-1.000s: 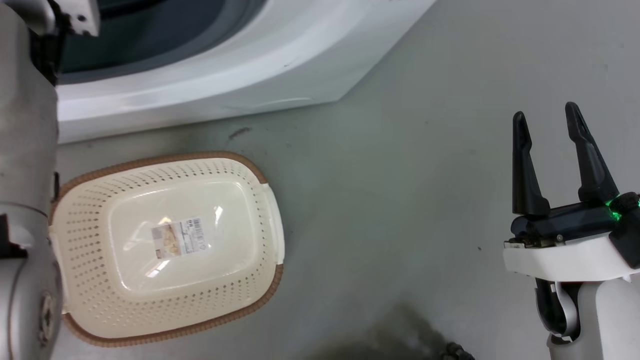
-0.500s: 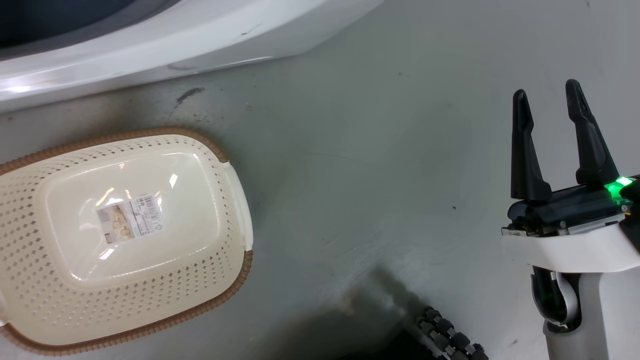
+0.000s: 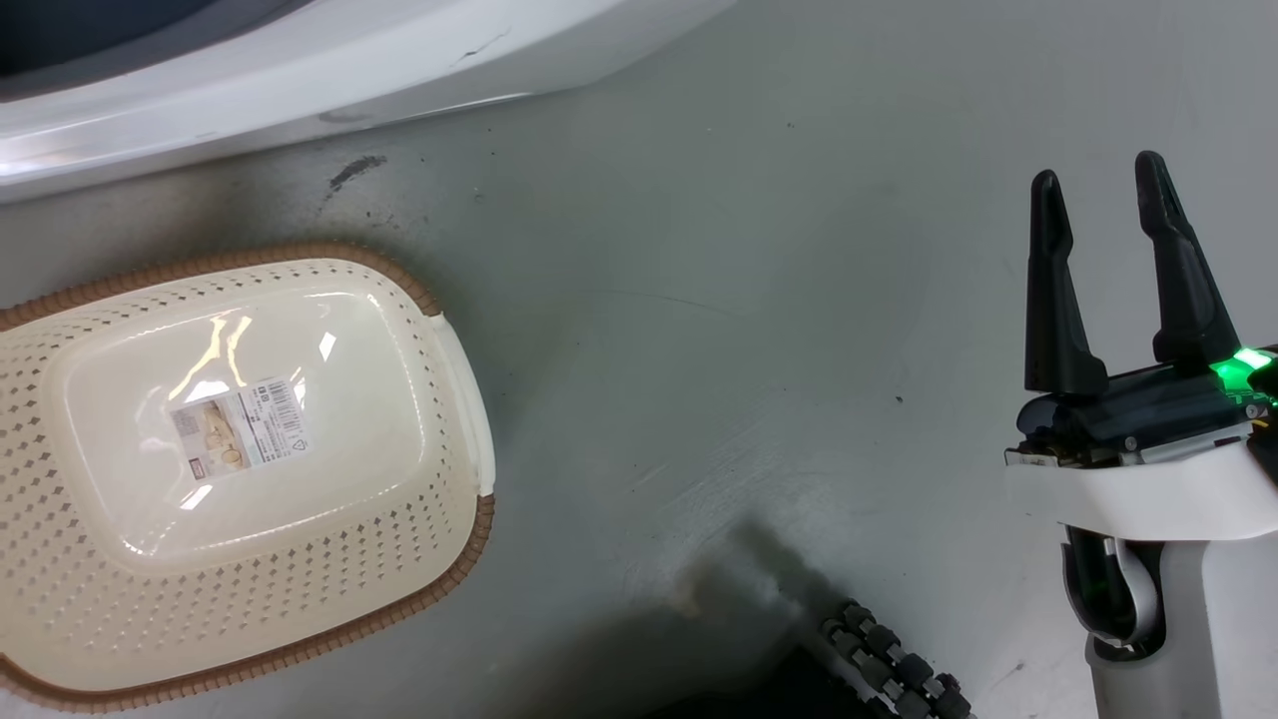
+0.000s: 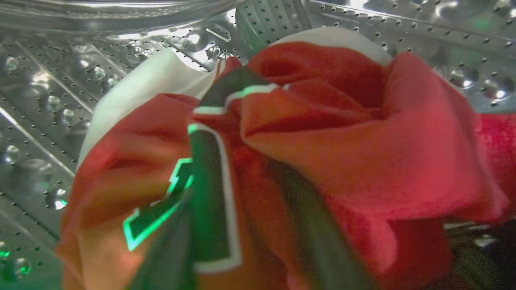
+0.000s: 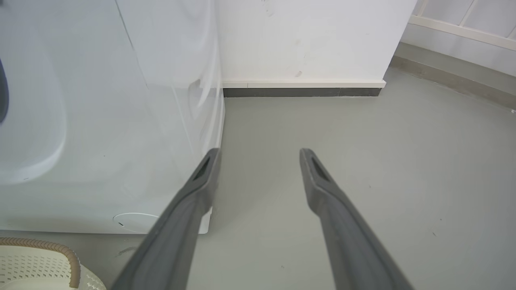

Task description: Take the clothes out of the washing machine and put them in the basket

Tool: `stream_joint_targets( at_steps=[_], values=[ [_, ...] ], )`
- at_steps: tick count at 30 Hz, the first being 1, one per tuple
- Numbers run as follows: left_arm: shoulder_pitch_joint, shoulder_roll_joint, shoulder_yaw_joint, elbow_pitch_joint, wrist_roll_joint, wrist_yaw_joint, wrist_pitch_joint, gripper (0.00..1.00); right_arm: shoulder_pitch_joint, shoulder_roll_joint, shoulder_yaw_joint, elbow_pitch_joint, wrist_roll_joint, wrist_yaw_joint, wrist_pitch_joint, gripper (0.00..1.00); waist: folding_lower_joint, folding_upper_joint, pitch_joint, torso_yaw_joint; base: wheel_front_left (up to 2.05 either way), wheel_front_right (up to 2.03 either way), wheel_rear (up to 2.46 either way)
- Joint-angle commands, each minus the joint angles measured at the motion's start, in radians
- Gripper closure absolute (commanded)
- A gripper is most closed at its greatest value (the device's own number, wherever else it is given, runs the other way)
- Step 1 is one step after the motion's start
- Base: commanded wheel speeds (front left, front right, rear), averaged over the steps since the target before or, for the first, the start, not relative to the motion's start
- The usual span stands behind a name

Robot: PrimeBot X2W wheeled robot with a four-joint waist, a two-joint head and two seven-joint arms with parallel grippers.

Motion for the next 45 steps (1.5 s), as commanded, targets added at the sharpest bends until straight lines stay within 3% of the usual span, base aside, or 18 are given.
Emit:
stream_joint_targets(
  at_steps=[1,12,28,37,45],
  values=[
    [0.029,-0.006,-0.015,0.019,-0.008,-0.002,0.000,1.00,-0.016,0.002,0.001,-0.004,0.003,-0.001,-0.002,0.00,-0.0001,0.0000,-0.003,0.005,0.00,0.00,0.00],
    [0.108,-0.043,-0.060,-0.017,-0.123,-0.001,-0.183,1.00,0.005,0.001,-0.002,0.014,-0.044,-0.001,-0.002,0.00,-0.0001,0.0000,-0.110,0.068,0.00,0.00,0.00],
    [0.431,-0.136,-0.174,-0.090,-0.311,-0.001,-0.483,1.00,0.113,0.001,-0.014,0.054,-0.145,-0.001,-0.002,0.00,-0.0001,0.0000,-0.387,0.210,0.00,0.00,0.00],
    [0.619,-0.147,-0.221,-0.205,-0.368,-0.001,-0.542,1.00,0.186,0.001,-0.021,0.075,-0.175,-0.001,-0.002,0.00,-0.0001,0.0000,-0.518,0.262,0.00,0.00,0.00],
    [0.782,-0.127,-0.181,-0.435,-0.355,0.030,-0.546,1.00,0.239,0.001,-0.029,0.090,-0.190,-0.001,-0.002,0.00,-0.0001,0.0000,-0.604,0.302,0.00,0.00,0.00]
  ],
)
